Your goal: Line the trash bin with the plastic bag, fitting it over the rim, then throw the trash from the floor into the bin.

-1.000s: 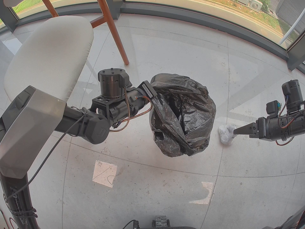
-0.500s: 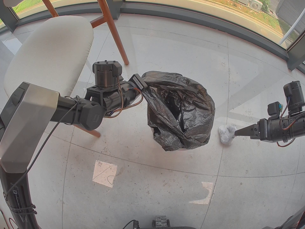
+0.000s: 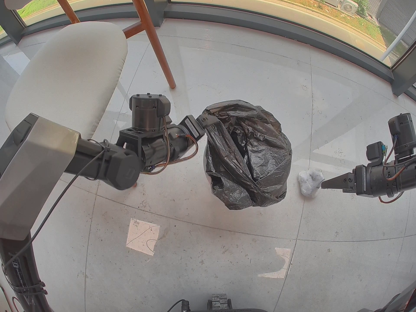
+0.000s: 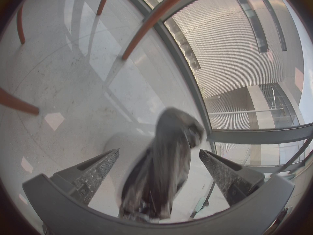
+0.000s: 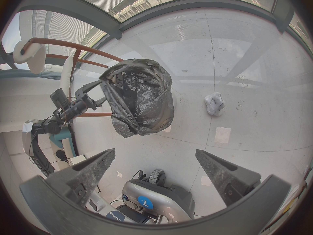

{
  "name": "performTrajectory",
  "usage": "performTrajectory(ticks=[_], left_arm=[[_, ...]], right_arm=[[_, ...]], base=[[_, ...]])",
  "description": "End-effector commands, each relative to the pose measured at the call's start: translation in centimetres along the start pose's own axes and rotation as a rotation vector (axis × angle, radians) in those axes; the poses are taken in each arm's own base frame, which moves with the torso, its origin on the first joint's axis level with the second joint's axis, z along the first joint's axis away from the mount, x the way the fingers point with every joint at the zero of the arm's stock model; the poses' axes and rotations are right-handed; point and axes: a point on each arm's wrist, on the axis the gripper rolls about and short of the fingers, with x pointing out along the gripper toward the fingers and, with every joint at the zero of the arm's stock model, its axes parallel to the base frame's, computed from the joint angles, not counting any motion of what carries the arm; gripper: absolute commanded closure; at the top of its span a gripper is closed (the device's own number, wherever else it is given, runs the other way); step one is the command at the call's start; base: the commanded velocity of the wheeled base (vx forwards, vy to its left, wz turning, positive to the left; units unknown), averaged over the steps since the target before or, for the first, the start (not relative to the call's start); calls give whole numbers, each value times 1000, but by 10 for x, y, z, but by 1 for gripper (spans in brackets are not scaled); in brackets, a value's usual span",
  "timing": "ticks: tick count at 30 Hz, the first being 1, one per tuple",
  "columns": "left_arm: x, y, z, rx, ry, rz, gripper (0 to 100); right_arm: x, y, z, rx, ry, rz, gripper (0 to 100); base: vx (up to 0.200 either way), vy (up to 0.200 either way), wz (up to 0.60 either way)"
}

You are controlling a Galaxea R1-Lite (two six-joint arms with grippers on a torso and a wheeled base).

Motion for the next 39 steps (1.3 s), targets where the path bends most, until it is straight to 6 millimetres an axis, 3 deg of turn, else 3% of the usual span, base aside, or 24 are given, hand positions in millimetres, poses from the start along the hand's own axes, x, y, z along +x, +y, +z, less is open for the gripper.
performTrajectory(ticks=[1, 7, 10, 14, 18, 21, 31, 39], left_arm=[[-36, -19, -35, 13, 107, -20, 0], [-45, -21, -33, -4, 102, -25, 0], [-53, -39, -27, -77, 91, -82, 0], [-49, -55, -17, -110, 70, -126, 0], [-30, -38, -34, -116, 120, -58, 0], [-20, -37, -46, -112, 145, -55, 0], [17, -24, -57, -101, 153, -35, 0], [27, -18, -70, -98, 178, -13, 0]], right_arm=[[-2, -1, -6, 5, 9, -3, 0], [-2, -1, -6, 4, 6, -2, 0], [-4, 0, -7, 3, 7, -1, 0], [-4, 0, -9, 3, 7, -1, 0], [-5, 0, -9, 2, 5, -1, 0], [-5, -1, -9, 3, 5, -2, 0], [-5, -1, -15, 7, 20, -3, 0], [-4, -3, -17, 12, 26, -7, 0]], base=[[0, 0, 0], [0, 0, 0], [0, 0, 0], [0, 0, 0], [0, 0, 0], [0, 0, 0], [0, 0, 0], [0, 0, 0]])
